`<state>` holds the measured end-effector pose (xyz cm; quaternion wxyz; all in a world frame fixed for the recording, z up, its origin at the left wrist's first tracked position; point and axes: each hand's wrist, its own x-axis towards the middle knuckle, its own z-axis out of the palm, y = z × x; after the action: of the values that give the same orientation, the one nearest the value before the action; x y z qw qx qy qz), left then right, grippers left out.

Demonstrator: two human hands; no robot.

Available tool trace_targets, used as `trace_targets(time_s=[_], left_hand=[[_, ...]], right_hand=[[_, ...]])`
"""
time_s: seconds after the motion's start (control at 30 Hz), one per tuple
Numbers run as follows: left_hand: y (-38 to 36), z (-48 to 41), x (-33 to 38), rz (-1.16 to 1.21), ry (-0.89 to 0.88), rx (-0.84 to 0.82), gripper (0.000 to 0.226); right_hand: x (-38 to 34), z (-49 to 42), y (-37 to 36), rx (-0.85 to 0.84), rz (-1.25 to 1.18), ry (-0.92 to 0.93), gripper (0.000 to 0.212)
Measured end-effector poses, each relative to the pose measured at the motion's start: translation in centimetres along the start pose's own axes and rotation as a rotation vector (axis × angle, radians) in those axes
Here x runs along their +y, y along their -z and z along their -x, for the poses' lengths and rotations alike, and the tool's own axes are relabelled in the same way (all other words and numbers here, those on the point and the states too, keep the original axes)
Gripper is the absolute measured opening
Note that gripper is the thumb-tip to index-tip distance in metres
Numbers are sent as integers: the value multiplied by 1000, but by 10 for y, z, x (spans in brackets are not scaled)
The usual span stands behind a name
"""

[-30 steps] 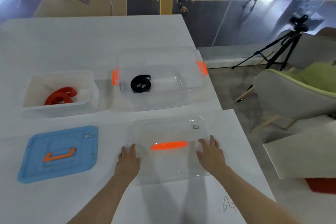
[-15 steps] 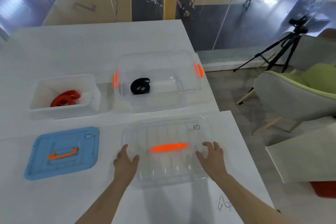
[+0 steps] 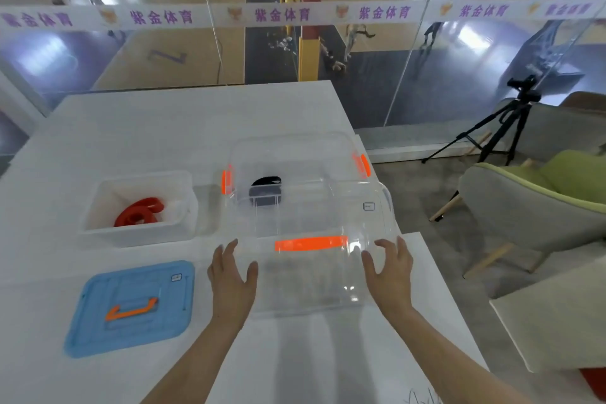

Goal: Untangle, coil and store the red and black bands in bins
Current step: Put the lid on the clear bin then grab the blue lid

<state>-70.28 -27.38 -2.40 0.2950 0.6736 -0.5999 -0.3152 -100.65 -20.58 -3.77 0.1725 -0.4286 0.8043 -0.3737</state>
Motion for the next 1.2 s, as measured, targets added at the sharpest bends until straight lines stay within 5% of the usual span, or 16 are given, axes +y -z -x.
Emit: trace_targets(time_s=[0.2, 0.53, 0.7, 0.87, 1.2], left_hand=[[20, -86, 43, 16, -50, 37, 56], [9, -227, 65, -55, 8, -84, 47], [-6, -237, 51, -166, 18, -185, 58], [-15, -230, 49, -226, -22, -149, 71], [-24, -232, 36, -442, -4, -107, 61]], right_hand=[[-49, -86, -9, 13, 25, 83, 35], [-85, -225, -31, -217, 184, 42, 41], [-67, -246, -40, -380, 242, 105, 50], [-48, -244, -49, -335, 239, 201, 59], [-47, -244, -65, -312, 478, 245, 70]])
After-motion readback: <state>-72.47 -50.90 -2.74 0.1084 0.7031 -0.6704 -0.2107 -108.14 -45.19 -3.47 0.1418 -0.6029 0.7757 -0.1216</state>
